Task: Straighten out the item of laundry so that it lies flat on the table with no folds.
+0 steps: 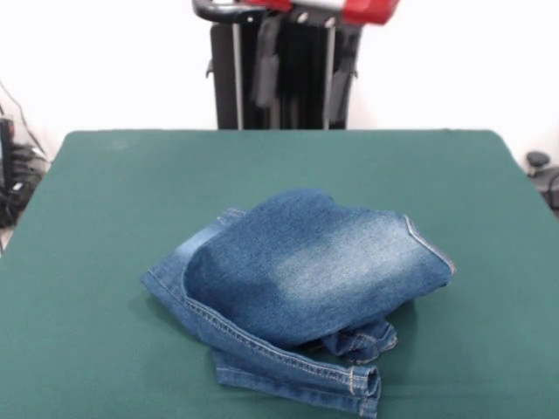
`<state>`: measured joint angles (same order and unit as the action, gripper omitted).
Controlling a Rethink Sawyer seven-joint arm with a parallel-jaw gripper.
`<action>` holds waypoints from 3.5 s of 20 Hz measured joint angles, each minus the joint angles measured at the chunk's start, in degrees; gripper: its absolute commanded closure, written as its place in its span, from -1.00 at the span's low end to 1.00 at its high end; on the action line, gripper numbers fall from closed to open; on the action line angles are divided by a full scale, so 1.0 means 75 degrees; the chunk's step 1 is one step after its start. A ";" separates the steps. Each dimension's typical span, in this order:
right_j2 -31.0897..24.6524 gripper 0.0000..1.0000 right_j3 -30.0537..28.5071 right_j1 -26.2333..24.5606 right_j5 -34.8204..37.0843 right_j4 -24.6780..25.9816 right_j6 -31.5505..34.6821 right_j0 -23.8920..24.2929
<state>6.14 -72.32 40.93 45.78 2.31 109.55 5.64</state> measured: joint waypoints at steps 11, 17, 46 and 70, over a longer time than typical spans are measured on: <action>-0.0103 -1.00 -0.0370 -0.0423 -0.1101 0.0041 0.0000 0.0402; -0.0244 -1.00 -0.0531 -0.0450 -0.1206 0.0059 0.0000 0.0425; -0.1465 -1.00 -0.0962 -0.1777 -0.3546 0.0436 0.0000 0.1205; -0.1884 -1.00 -0.1045 -0.2113 -0.2978 0.0459 0.0000 0.1539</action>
<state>-7.99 -80.16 25.08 23.45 5.75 109.55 17.18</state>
